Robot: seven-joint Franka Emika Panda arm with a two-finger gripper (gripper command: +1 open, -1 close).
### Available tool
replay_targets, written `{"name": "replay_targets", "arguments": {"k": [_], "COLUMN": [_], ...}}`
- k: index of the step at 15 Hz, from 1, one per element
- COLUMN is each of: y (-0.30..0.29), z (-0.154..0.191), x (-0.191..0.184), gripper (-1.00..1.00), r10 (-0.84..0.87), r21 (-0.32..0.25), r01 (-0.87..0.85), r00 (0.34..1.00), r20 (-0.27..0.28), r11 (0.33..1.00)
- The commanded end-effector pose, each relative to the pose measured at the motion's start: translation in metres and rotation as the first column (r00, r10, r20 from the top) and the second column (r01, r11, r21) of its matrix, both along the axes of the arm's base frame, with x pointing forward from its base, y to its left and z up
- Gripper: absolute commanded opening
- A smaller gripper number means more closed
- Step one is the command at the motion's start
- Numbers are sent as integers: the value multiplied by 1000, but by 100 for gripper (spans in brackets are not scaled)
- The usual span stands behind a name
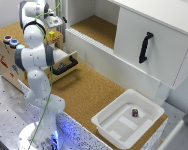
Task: Place the pink object in the drawer
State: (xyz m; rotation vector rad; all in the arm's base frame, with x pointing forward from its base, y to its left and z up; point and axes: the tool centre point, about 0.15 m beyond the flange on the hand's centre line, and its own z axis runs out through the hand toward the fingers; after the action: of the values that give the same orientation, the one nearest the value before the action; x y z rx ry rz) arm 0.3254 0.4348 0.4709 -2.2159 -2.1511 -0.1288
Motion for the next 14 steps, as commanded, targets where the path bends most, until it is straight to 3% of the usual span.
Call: {"name": "replay_targets", "arguments": {"k": [1, 7, 8, 14], "y": [32, 27, 28, 29], "z": [-13, -33, -37, -37], "x": [12, 8, 7, 3], "gripper": [100, 100, -100, -100], "r10": [88, 63, 54, 16], "r21": [-164, -186, -182, -164], "r01": [-96, -72, -63, -24], "r00": [995, 996, 997, 999], "r20": [-55, -56, -58, -50], "r11": [982, 980, 981, 986]}}
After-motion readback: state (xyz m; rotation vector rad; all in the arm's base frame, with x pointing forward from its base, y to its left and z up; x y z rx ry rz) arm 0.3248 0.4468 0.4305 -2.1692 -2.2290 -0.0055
